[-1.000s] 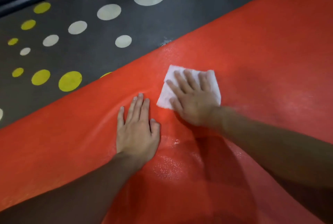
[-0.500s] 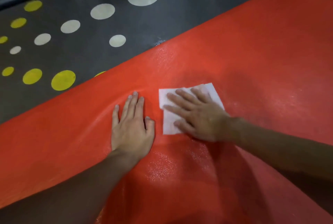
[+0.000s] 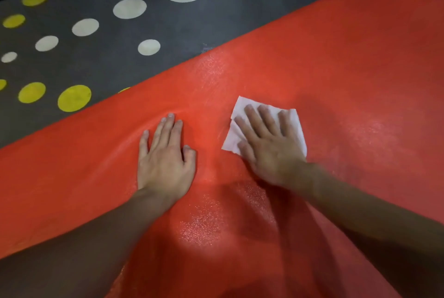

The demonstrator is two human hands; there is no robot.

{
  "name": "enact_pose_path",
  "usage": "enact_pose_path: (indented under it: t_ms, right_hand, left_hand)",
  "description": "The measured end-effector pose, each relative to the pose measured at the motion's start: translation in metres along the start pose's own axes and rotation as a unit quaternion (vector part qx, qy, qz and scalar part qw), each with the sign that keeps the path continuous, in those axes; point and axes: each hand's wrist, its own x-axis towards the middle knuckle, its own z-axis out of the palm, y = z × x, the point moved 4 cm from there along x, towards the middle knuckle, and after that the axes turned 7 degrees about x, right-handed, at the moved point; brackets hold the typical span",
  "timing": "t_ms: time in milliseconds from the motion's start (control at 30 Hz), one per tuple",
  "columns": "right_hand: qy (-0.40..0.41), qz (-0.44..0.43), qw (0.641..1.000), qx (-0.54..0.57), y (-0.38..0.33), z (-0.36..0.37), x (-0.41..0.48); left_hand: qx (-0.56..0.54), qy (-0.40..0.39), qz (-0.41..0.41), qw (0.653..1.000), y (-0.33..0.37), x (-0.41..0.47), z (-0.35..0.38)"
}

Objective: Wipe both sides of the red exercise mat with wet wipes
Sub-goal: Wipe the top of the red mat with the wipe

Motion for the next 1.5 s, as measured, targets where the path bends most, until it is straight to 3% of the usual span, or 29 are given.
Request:
enact_pose_path:
  t_ms: [167,300,333,433,500,667,767,833,867,967,1000,1100,1167,1200,1300,1333,1400,1500]
  right_hand:
    - [-0.033,-0.184,0.982,0.01,-0.013,0.01,-0.033]
    - [0.01,-0.023,1.0,0.007,0.012,0.002,-0.016]
    - [0.013,-0.017,1.0,0.01,0.002,0.005,-0.021]
    - [-0.024,-0.152,0.988,0.025,-0.026,0.017,-0.058]
    - [-0.043,-0.215,0.976,-0.002,-0.008,0.018,-0.064]
    - [0.026,-0.008,1.0,0.007,0.028,0.01,-0.048]
    - [-0.011,-0.116,0.993,0.029,-0.007,0.02,-0.083]
    - [-0.045,-0.19,0.981,-0.002,0.008,0.021,-0.092]
    - [-0.034,-0.181,0.983,-0.015,0.024,0.018,-0.085]
    - [0.008,-0.005,1.0,0.006,0.051,0.008,-0.071]
    - [0.007,0.011,1.0,0.007,0.042,0.012,-0.076]
    - [-0.025,-0.112,0.993,0.025,0.007,0.022,-0.115]
    - [-0.051,-0.176,0.983,-0.008,0.02,0.023,-0.121]
    - [-0.037,-0.165,0.985,-0.028,0.034,0.02,-0.114]
    - [0.004,0.038,0.999,-0.013,0.054,0.011,-0.098]
    - [0.003,0.063,0.998,-0.006,0.042,0.014,-0.105]
    - [-0.022,0.018,0.999,0.037,0.008,0.026,-0.133]
    - [-0.057,-0.104,0.993,0.022,0.0,0.032,-0.173]
  left_hand:
    - [0.008,0.004,-0.002,1.0,0.0,0.0,0.0]
    - [0.007,0.009,0.002,1.0,0.0,0.0,0.001]
    - [0.005,0.011,0.001,1.0,0.0,0.0,0.001]
    - [0.005,0.012,0.004,1.0,0.001,0.0,0.001]
    - [0.005,0.013,0.001,1.0,0.0,-0.001,0.001]
    - [0.005,0.008,0.006,1.0,-0.001,-0.001,0.002]
    - [0.002,0.011,0.009,1.0,0.0,-0.001,0.002]
    - [-0.001,0.013,0.01,1.0,0.0,-0.002,0.001]
    - [-0.003,0.011,0.01,1.0,-0.001,-0.002,0.001]
    - [-0.001,0.015,0.01,1.0,-0.001,-0.001,0.001]
    - [0.0,0.017,0.008,1.0,-0.001,-0.001,0.001]
    - [0.007,0.004,0.004,1.0,0.002,-0.004,0.002]
    - [0.03,-0.024,0.001,0.999,0.002,0.0,0.002]
    - [0.045,-0.05,-0.002,0.998,0.004,0.002,0.001]
    - [0.064,-0.15,-0.048,0.985,0.018,-0.002,-0.008]
    - [0.061,-0.185,-0.055,0.979,0.03,-0.012,-0.013]
    - [0.061,-0.248,-0.021,0.967,0.061,-0.043,-0.013]
    - [0.052,-0.28,0.028,0.958,0.087,-0.08,-0.01]
